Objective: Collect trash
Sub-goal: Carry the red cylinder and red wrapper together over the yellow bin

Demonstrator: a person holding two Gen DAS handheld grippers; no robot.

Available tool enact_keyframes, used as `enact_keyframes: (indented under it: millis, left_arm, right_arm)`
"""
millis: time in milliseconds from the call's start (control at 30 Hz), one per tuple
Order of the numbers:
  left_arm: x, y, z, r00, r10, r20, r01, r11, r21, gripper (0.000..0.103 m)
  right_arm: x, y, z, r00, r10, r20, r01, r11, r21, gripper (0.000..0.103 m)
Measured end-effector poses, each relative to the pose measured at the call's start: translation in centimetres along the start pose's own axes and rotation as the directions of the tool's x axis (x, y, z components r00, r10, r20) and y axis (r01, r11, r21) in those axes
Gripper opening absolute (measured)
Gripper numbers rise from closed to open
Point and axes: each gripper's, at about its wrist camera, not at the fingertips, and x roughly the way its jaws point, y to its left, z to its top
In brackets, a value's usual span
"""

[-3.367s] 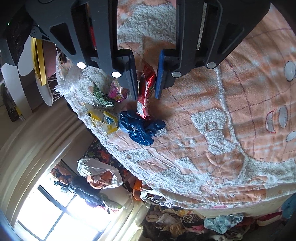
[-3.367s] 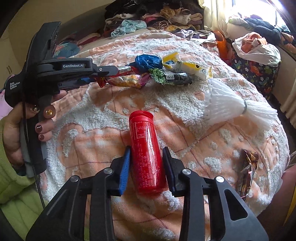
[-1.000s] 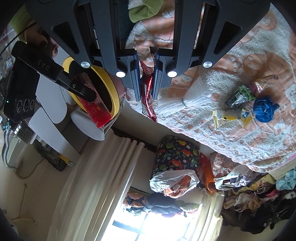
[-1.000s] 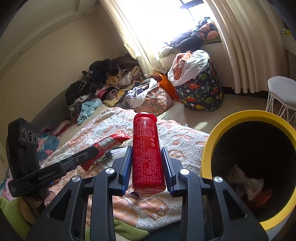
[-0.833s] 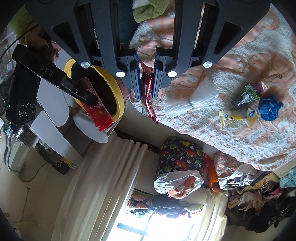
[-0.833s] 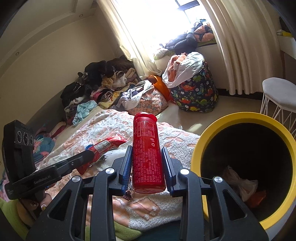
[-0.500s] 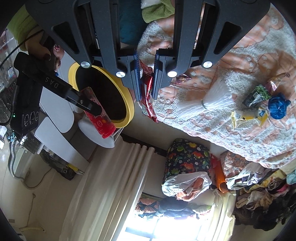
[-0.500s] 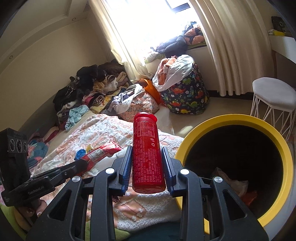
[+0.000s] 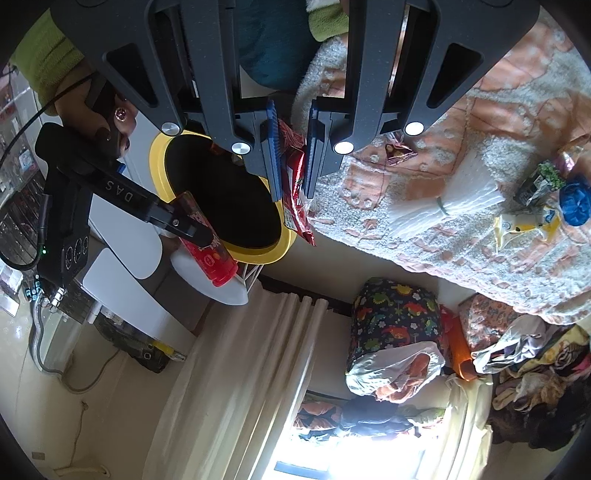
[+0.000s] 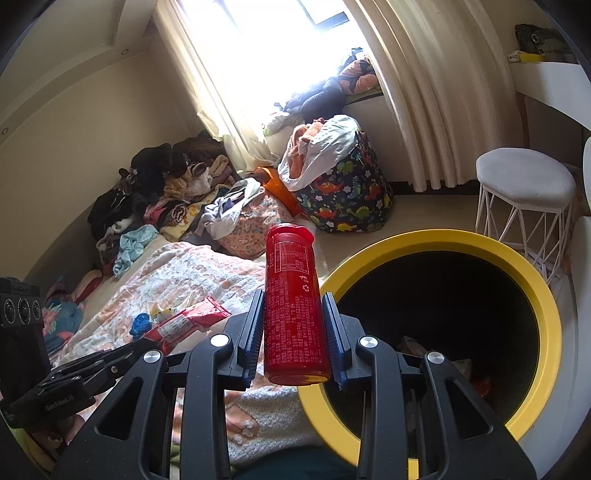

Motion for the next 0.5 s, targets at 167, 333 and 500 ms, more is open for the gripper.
enact_keyframes:
  millis: [167,333,500]
  left_arm:
    - [0.6,-0.8,-0.2,1.000,-0.017,-0.013,0.017,1.000,0.019,0.008]
    - [1.4,-1.7,-0.4,0.999,-0.028,-0.030,0.029,0.999,0.035,0.008]
    - [2.3,-2.4,-0.6,0.998,-0.042,-0.046,0.044,0.998,0.051,0.008]
  right_arm:
    - [-0.3,-1.3,0.2,1.000,-0.024,0.009,0.024,0.999,0.033,0.030]
    - [-0.5,-2.8,0.3,0.999,-0.043,0.011,0.042,0.997,0.070,0.030]
    - [-0.6,-3.9,0.2,0.997,-0.071,0.010,0.069,0.992,0.104,0.030]
